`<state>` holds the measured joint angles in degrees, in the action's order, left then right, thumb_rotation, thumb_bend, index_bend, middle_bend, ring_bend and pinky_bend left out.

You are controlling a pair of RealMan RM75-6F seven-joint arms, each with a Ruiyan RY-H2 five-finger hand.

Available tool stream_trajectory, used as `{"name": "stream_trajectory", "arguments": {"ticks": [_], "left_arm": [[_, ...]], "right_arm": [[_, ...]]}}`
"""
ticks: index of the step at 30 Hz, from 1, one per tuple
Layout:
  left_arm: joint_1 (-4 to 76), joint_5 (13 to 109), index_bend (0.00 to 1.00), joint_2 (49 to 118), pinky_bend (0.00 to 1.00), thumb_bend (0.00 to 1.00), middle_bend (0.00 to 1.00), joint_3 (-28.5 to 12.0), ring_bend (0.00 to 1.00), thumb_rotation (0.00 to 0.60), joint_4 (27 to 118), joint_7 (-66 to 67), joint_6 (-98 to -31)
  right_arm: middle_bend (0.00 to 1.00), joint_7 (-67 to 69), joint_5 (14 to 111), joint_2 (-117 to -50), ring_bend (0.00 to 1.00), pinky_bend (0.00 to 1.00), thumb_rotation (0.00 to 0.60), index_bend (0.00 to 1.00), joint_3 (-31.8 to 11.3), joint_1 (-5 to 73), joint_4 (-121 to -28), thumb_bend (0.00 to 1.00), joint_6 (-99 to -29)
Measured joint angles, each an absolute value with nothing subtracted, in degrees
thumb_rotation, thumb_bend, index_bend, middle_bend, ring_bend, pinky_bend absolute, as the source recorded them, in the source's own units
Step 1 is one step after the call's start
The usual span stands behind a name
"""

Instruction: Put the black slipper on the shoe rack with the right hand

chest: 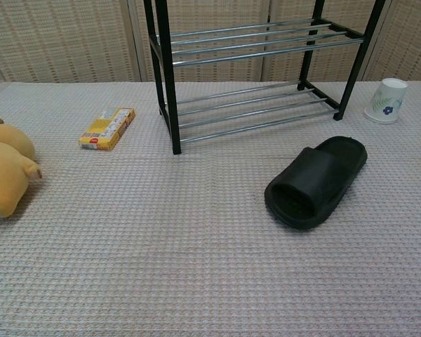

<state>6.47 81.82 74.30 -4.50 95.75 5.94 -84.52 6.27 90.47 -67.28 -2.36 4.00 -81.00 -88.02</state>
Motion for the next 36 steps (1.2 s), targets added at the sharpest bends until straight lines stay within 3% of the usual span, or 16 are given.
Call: {"name": "stream_trajectory", "arguments": {"ticks": [18,24,29,36], "left_arm": [[6.61,81.34,0.26,74.86,0.24,0.23,0.08,-4.19,0.04,0.600,94.42,5.09,-83.66],[6.08,81.18,0.26,75.10,0.24,0.23,0.08,-3.78,0.04,0.600,94.15,4.57,-83.94],[5.57,80.70,0.26,75.03,0.24,0.23,0.08,-3.47,0.04,0.600,93.95,4.57,-83.99],[4.80,79.90,0.26,74.86,0.24,0.23,0.08,-3.22,0.04,0.600,93.53,4.19,-84.15]], "right_arm": [[0.13,3.11,92.82,-65.44,0.00,0.06,0.600,0.00,-2.17,6.96,-82.65,0.16,-85.10],[0.13,0.16,94.25,-62.82,0.00,0.06,0.600,0.00,-3.18,12.44,-84.44,0.16,-78.62],[0.13,-2.51,94.08,-62.60,0.00,0.06,0.600,0.00,-4.47,18.99,-84.54,0.13,-69.36],[0.13,-4.94,92.18,-68.45,0.00,0.06,0.600,0.00,-6.05,27.65,-82.14,0.05,-59.62]]}}
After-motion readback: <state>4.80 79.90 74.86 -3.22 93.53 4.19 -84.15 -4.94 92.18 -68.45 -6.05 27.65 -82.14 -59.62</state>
